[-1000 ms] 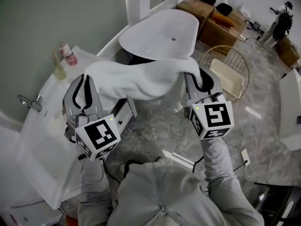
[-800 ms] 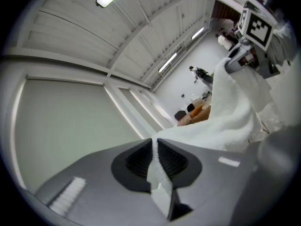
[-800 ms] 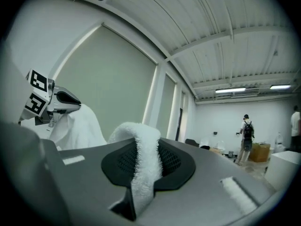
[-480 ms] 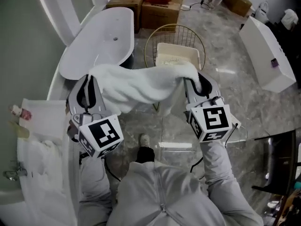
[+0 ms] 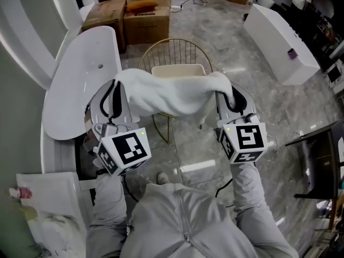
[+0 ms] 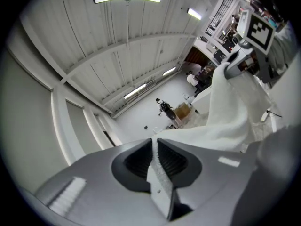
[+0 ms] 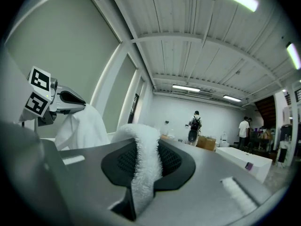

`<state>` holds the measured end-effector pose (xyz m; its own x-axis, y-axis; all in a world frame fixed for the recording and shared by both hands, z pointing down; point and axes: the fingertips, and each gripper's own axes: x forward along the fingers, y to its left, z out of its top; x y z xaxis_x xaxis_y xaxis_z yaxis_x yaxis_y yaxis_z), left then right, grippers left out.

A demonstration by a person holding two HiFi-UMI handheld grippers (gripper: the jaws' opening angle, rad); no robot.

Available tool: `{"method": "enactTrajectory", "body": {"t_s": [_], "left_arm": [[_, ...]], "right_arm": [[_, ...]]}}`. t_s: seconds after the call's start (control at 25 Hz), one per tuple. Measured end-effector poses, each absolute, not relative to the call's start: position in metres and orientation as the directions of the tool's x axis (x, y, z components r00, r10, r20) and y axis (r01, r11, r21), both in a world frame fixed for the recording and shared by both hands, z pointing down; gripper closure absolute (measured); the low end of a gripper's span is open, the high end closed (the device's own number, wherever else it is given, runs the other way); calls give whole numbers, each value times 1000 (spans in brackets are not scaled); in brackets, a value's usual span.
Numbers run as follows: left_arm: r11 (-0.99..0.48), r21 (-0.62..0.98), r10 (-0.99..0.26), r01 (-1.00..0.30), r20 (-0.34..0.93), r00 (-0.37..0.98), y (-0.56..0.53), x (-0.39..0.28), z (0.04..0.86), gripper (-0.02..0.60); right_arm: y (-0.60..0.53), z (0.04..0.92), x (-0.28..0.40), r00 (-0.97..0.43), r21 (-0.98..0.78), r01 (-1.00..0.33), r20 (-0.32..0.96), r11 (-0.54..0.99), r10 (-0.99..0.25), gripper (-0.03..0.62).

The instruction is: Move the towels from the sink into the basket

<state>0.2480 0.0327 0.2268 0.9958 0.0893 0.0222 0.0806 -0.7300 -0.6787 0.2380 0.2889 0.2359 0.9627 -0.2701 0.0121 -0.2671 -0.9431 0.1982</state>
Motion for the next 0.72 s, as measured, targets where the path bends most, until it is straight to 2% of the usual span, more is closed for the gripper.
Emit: {"method": "enactTrajectory", "body": {"t_s": [0.36,0.72], "left_arm": [[-767,-593,268,246,53,962,67,368,242,486],[-777,-535,324,333,115,939,113,448,276,486]], "right_arm": [[301,238,333,985,225,-171,11,-959,-173,542],[329,275,416,980,214,-194,85,-957,-179,542]]}}
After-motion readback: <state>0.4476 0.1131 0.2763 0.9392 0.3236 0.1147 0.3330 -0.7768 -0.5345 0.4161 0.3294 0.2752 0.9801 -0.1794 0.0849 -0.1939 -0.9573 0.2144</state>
